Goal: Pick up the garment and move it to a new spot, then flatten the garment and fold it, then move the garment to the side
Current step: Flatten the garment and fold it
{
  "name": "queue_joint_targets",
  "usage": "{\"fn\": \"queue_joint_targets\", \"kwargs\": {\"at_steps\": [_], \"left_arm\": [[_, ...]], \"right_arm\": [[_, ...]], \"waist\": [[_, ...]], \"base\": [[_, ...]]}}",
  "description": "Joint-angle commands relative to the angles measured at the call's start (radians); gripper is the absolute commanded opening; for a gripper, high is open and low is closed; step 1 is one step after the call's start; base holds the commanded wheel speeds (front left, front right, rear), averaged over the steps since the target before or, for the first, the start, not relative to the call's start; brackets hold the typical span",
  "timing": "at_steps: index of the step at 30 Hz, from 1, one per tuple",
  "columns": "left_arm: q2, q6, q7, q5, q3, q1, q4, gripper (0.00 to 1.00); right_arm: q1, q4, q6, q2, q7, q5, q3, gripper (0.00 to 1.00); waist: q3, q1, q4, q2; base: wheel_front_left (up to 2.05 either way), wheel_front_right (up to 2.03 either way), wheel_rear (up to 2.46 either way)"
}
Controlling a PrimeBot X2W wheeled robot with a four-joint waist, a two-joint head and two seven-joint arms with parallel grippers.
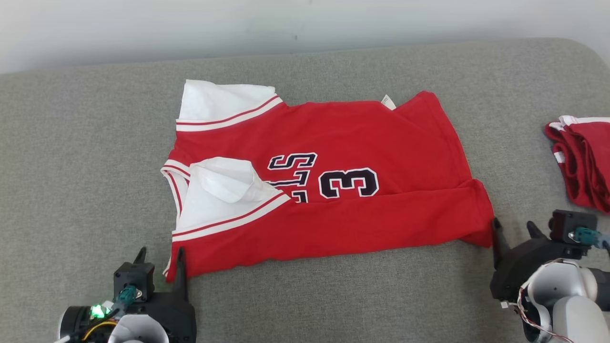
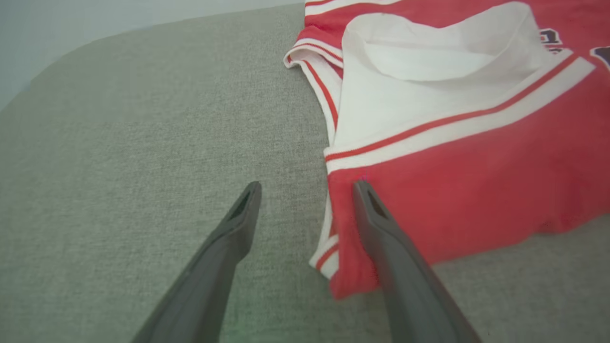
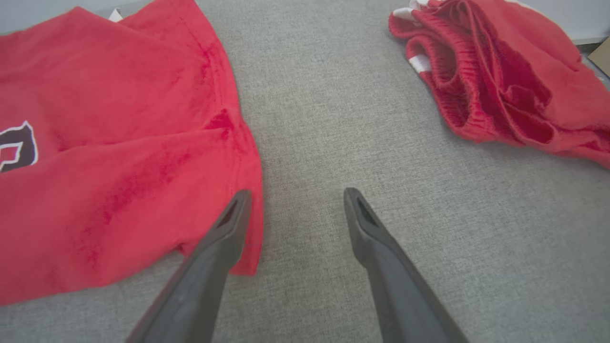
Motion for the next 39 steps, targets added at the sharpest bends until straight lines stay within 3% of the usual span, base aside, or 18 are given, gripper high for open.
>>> {"fn": "queue_joint_targets", "kwargs": {"at_steps": [1,10,11,12,14,15,16,17,18,19,28,34,39], "left_arm": [[-0.002,0.014,0.024,0.002,0.000,0.007,-0.002,1.00],[-0.013,0.043,0.164,-0.013,-0.023,0.006,0.004,1.00],[-0.014,0.046,0.184,-0.020,-0.025,0.010,0.009,0.96],[-0.015,0.045,0.203,-0.025,-0.029,0.014,0.015,0.53],[-0.017,0.036,0.228,-0.035,-0.037,0.020,0.018,0.00],[-0.018,0.030,0.242,-0.041,-0.042,0.025,0.020,0.00],[-0.020,0.024,0.254,-0.049,-0.046,0.031,0.022,0.00],[-0.021,0.024,0.264,-0.050,-0.046,0.036,0.022,0.00],[-0.020,0.019,0.277,-0.052,-0.050,0.044,0.025,0.00],[-0.022,0.016,0.287,-0.062,-0.052,0.054,0.024,0.00],[0.016,0.005,0.383,-0.122,-0.054,0.182,-0.114,0.00],[0.077,0.039,0.427,-0.108,-0.050,0.260,-0.276,0.00],[0.082,0.058,0.459,-0.125,-0.060,0.322,-0.336,0.00]], "right_arm": [[-0.005,-0.002,-0.003,0.007,0.014,-0.002,0.012,1.00],[-0.056,0.061,-0.003,0.010,0.124,0.034,0.071,1.00],[-0.060,0.071,-0.003,0.010,0.141,0.040,0.080,1.00],[-0.058,0.082,-0.003,0.011,0.158,0.047,0.092,1.00],[-0.057,0.095,-0.001,0.013,0.186,0.074,0.111,1.00],[-0.055,0.099,0.000,0.014,0.197,0.078,0.122,1.00],[-0.052,0.103,0.000,0.015,0.208,0.088,0.127,0.89],[-0.047,0.109,0.001,0.015,0.222,0.094,0.133,0.44],[-0.037,0.110,0.001,0.016,0.237,0.093,0.139,0.12],[-0.028,0.106,0.001,0.017,0.247,0.098,0.140,0.00],[0.074,-0.047,-0.003,0.008,0.249,0.126,0.016,0.00],[0.181,-0.130,-0.003,0.008,0.270,0.171,-0.054,0.00],[0.257,-0.110,-0.003,0.008,0.271,0.214,-0.061,0.00]], "waist": [[0.009,0.0001,0.000,0.0000],[0.040,0.0001,0.010,0.0000],[0.042,0.0001,0.012,0.0000],[0.044,0.0001,0.014,0.0000],[0.046,0.0001,0.018,0.0000],[0.046,0.0001,0.020,0.0000],[0.046,0.0001,0.021,0.0000],[0.045,0.0001,0.022,0.0000],[0.041,0.0001,0.023,0.0000],[0.036,0.0001,0.024,0.0000],[-0.020,0.0001,0.017,0.0000],[-0.043,0.0001,0.010,0.0000],[-0.054,0.0001,0.009,0.0000]], "base": [[0.00,0.00,0.00],[0.00,0.00,0.00],[0.00,0.00,0.00],[0.00,0.00,0.00],[0.00,0.00,0.00],[0.00,0.00,0.00],[0.00,0.00,0.00],[0.00,0.00,0.00],[0.00,0.00,0.00],[0.00,0.00,0.00],[0.00,0.00,0.00],[0.00,0.00,0.00],[0.00,0.00,0.00]]}}
